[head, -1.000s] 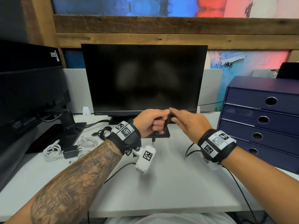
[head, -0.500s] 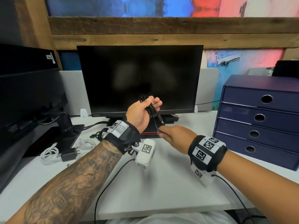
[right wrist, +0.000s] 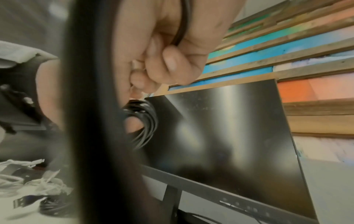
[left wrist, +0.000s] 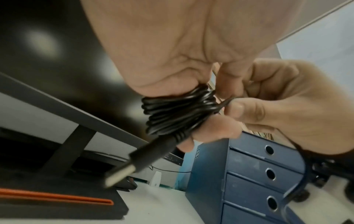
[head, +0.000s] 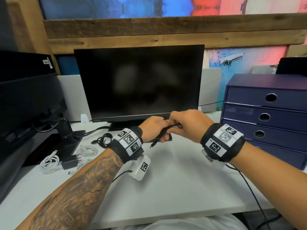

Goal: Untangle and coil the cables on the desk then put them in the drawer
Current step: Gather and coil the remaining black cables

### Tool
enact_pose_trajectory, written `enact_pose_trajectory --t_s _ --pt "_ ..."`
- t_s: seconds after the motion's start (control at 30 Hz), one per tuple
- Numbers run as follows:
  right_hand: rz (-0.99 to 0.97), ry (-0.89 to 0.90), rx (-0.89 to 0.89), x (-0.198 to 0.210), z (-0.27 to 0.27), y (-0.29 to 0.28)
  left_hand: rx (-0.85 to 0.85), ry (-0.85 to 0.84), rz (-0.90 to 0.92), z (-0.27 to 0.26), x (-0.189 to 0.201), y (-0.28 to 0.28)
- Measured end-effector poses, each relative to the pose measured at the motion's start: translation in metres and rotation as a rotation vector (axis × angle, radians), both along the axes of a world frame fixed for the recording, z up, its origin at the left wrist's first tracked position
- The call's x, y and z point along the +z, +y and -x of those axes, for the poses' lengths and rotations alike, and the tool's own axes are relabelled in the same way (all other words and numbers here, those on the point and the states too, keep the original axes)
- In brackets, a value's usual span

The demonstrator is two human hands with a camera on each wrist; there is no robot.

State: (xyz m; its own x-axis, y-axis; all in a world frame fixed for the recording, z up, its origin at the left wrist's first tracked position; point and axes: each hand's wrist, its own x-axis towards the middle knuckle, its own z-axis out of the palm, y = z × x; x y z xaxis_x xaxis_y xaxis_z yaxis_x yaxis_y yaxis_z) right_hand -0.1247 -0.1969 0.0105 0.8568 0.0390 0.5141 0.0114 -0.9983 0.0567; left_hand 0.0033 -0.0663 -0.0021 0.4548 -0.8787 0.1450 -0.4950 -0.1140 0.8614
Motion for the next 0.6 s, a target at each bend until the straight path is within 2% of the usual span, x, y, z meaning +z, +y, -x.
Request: enact_pose_trajectory --t_s 0.13,0.33,0.47,0.6 --pt "0.019 -0.056 0.045 0.008 0.000 -0.019 -0.084 0.199 -0.082 -0.004 0.004 0.006" --pt "-0.008 -0.189 0.104 -0.001 -0.004 -0.033 -0.271 0.447 -0.036 -0.009 0.019 0.020" --pt "-0.108 -0.210 0.056 -0.004 -0.012 -0.027 -0.357 0.671 0.144 0.001 0.025 0.022" --pt "-0.371 -0.024 0.036 -0.025 -0.017 -0.017 -0.344 0.933 0.458 0.014 0.031 0.016"
